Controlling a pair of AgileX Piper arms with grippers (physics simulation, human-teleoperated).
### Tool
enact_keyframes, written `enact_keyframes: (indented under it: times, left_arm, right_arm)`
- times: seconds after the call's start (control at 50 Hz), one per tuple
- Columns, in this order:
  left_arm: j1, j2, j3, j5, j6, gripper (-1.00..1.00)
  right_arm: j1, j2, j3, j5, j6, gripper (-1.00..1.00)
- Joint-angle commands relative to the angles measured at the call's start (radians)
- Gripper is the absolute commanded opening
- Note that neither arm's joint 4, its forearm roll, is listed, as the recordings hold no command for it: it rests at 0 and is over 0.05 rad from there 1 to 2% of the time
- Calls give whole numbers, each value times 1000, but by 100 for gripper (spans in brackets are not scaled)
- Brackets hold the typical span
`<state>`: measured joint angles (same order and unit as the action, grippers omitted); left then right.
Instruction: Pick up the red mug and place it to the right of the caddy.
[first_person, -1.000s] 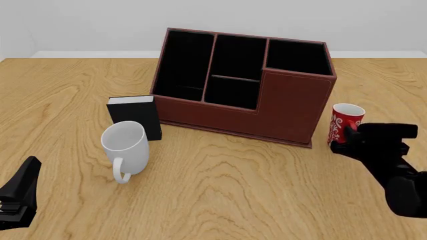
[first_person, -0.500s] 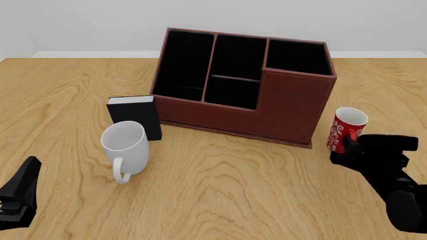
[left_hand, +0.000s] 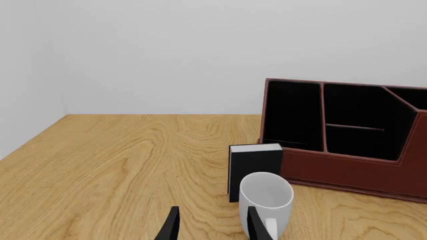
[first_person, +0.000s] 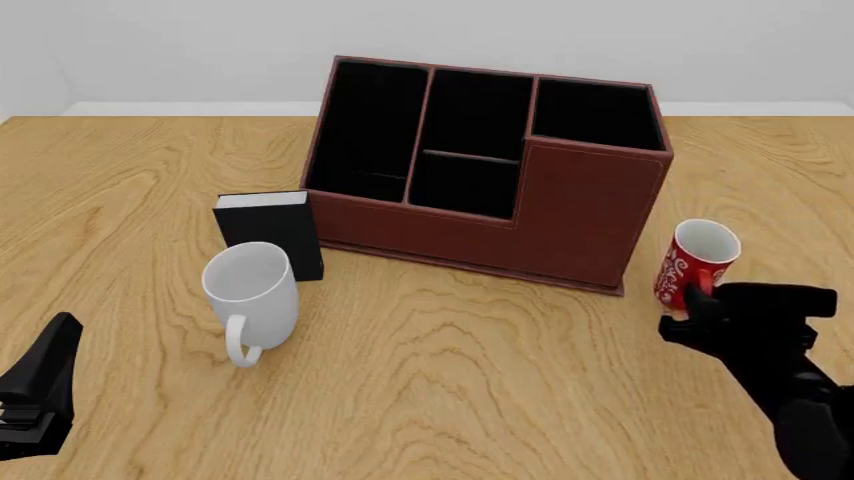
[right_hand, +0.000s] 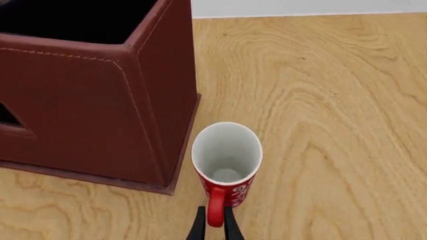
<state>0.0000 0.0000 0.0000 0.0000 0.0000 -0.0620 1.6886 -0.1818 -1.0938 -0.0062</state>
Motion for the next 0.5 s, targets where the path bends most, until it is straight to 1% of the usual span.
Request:
enact_keyframes:
  times: [0.02, 0.16, 0.34, 0.36, 0.44, 0.5]
  left_arm:
    - [0, 0, 0, 0, 0, 100]
    - [0, 0, 0, 0, 0, 100]
    - [0, 0, 0, 0, 0, 100]
    - [0, 0, 0, 0, 0, 100]
    - [0, 0, 0, 0, 0, 100]
    - [0, 0, 0, 0, 0, 100]
  right_arm:
    - [15, 37, 18, -24, 26, -100]
    - [25, 68, 19, -48, 33, -100]
    - [32, 66, 18, -43, 39, -100]
    - [34, 68, 18, -44, 40, 100]
    - [30, 64, 20, -43, 38, 100]
    - [30, 57, 20, -36, 46, 100]
